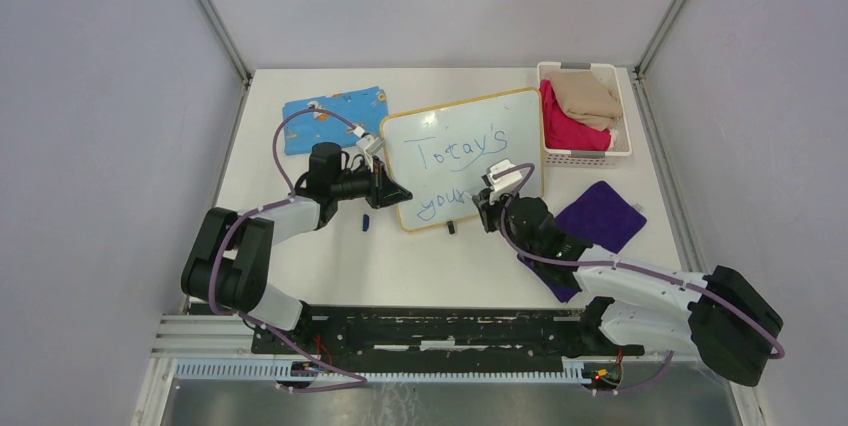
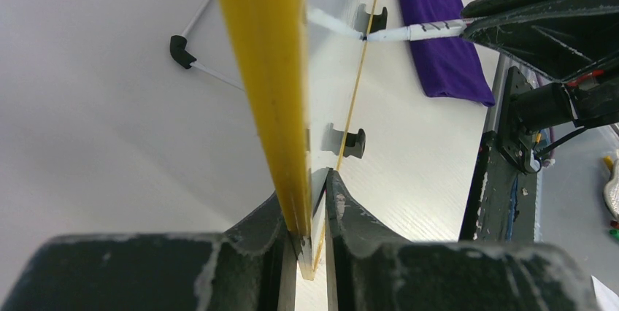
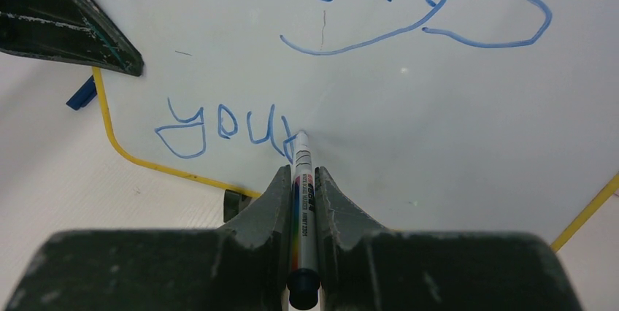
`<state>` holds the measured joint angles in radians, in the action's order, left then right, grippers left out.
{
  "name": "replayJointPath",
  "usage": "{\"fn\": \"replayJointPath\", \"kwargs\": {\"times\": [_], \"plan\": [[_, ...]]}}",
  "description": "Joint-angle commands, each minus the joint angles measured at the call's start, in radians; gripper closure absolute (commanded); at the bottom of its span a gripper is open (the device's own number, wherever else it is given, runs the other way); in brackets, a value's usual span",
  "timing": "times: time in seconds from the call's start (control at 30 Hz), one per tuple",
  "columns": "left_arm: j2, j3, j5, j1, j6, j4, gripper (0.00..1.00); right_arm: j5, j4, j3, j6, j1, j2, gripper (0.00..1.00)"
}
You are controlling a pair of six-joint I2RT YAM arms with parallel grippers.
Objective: Write a sentence on the whiteboard
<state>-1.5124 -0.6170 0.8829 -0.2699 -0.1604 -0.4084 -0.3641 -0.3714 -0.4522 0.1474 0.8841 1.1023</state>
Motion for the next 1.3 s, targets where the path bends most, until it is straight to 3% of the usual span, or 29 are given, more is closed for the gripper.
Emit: {"fn": "replayJointPath", "kwargs": {"times": [0.0,0.27,0.5,0.8,1.27], "plan": [[-0.028,0.007,-0.073,-0.023,0.108,0.115,0.80,-0.072,-0.013,-0.027,-0.021,-0.039,-0.025,1.00],[-0.028,0.005,-0.073,-0.024,0.107,0.117,0.80,-0.050,0.000,-0.007,-0.009,-0.048,-0.061,1.00],[-0.026,0.007,-0.075,-0.025,0.108,0.117,0.80,0.007,0.080,-0.034,-0.028,-0.048,-0.254,1.00],[-0.030,0.004,-0.078,-0.025,0.107,0.118,0.80,-0.152,0.107,0.102,-0.080,-0.048,-0.475,1.00],[-0.035,0.002,-0.082,-0.025,0.105,0.118,0.80,-0.073,-0.066,0.082,-0.018,-0.048,-0.261,1.00]]}}
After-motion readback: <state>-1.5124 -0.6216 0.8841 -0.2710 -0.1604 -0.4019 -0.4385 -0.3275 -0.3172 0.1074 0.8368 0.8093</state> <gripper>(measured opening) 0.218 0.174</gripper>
